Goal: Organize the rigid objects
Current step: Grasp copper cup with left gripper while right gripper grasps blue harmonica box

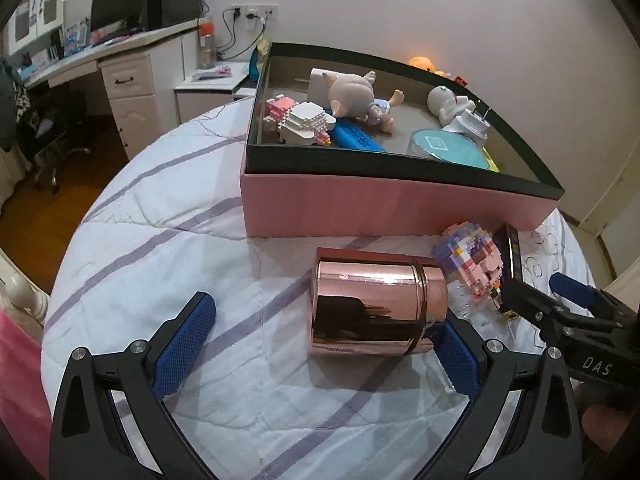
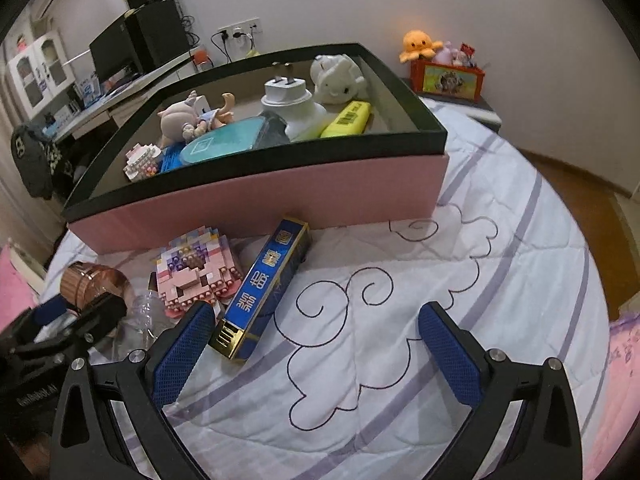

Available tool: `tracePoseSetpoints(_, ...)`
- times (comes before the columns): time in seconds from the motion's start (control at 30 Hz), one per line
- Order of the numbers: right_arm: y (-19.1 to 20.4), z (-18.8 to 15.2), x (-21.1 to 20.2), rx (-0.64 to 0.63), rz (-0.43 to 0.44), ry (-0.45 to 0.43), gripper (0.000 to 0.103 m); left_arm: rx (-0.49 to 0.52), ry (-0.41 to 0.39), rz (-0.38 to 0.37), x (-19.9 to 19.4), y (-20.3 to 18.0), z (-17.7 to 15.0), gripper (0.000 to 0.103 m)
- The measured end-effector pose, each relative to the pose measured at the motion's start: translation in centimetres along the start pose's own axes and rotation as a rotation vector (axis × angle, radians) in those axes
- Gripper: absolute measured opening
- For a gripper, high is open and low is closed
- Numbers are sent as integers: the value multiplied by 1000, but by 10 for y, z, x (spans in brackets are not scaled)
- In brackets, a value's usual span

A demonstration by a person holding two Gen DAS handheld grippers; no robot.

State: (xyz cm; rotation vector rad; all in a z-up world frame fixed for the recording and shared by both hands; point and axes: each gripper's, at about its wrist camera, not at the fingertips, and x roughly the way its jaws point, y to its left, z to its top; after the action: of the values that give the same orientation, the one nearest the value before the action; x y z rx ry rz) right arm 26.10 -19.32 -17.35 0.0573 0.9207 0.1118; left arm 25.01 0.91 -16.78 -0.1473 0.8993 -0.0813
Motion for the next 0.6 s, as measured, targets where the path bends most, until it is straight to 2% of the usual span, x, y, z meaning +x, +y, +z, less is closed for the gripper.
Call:
tracePoseSetpoints(0.07,3,0,-4,-19,-28,-5,90,0,-1,-2,0,0,0,102)
tracePoseSetpoints(0.1,5,-1,-6,-37,-40,-7,81,0,-1,-4,-1,1,0,102)
tracePoseSetpoints(0.13,6,-1,-7,-43,-37,-7,77,0,-1,-6,-1,1,0,102)
tracePoseSetpoints(0.27,8,1,-7,-47,-19,2,70,2,0,-4,-1,1,1,102)
tracePoseSetpoints(0.33,12,1,-9,-55,-1,2,61,2,1,-4,0,2,1,102)
tracePoseSetpoints(0.4,17,1,-6,-71,31,13,61,4,2,-1,1,0,2,102)
tracePoseSetpoints(0.53,26,-1,6,-131,-35,2,60,14,6,6,3,-2,2,102)
tracePoseSetpoints(0.6,29,-2,3,-145,-57,3,57,14,6,0,3,-1,1,102)
